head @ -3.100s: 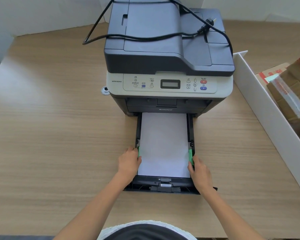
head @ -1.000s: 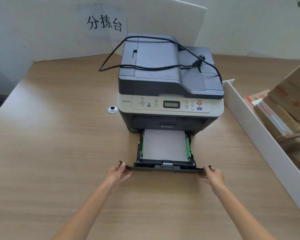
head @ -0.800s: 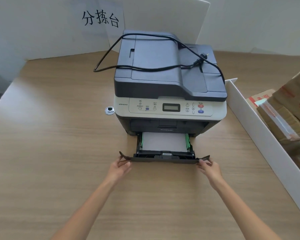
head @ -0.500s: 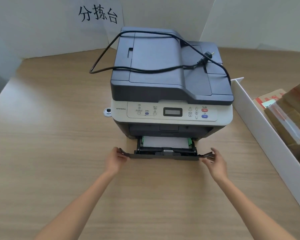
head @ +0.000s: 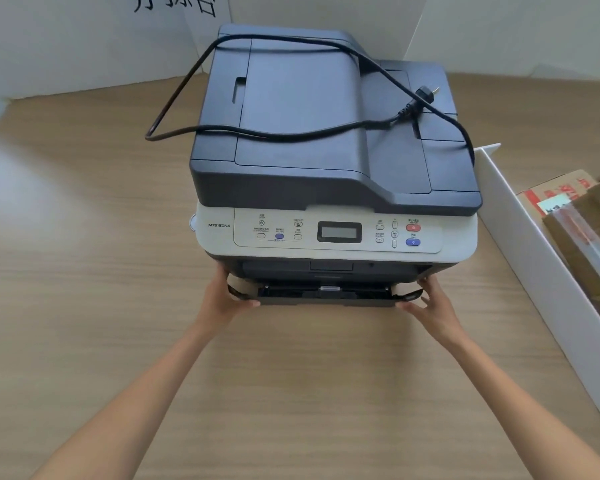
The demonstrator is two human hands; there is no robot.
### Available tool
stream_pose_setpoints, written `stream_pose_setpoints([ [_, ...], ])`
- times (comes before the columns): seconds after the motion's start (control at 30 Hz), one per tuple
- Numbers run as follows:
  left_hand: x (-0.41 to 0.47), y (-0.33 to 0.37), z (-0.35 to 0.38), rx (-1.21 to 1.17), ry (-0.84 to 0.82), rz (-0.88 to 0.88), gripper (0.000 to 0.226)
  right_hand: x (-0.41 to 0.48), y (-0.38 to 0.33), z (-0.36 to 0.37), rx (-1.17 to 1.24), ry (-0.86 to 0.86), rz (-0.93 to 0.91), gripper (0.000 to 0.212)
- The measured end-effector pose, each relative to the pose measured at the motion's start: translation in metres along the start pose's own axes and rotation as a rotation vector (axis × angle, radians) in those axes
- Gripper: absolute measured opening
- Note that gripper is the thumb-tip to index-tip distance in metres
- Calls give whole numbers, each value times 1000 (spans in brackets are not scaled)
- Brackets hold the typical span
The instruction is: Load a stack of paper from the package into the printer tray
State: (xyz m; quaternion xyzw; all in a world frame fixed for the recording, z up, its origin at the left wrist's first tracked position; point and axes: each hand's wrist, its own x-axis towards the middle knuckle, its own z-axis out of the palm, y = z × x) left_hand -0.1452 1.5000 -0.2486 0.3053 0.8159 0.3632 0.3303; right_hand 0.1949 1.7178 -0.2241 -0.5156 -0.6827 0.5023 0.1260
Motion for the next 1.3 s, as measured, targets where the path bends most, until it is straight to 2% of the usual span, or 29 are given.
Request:
stream_pose_setpoints([
  [0.1, -1, -1, 2, -38, 11, 16, 82, 4, 5, 1, 2, -16, -16, 63],
  [0.33, 2, -7, 6, -48, 77, -31, 81, 10, 11, 3, 57, 5, -18, 62],
  [0.5, 9, 0, 15, -111, 216, -79, 61, 13, 5, 13, 126, 141, -45, 35],
  [0.8, 14, 11, 22, -149, 323, -165, 48, 23, -2, 16, -89, 298, -14, 21],
  [1.07, 15, 15, 17, -32, 281, -129, 42, 20, -10, 15, -179, 280, 25, 21],
  [1.17, 10, 17, 16, -23, 208, -144, 35, 13, -14, 18, -168, 197, 95, 24],
  [1.3, -10, 25, 20, 94, -39, -407, 52, -5, -29, 19, -165, 128, 248, 38],
])
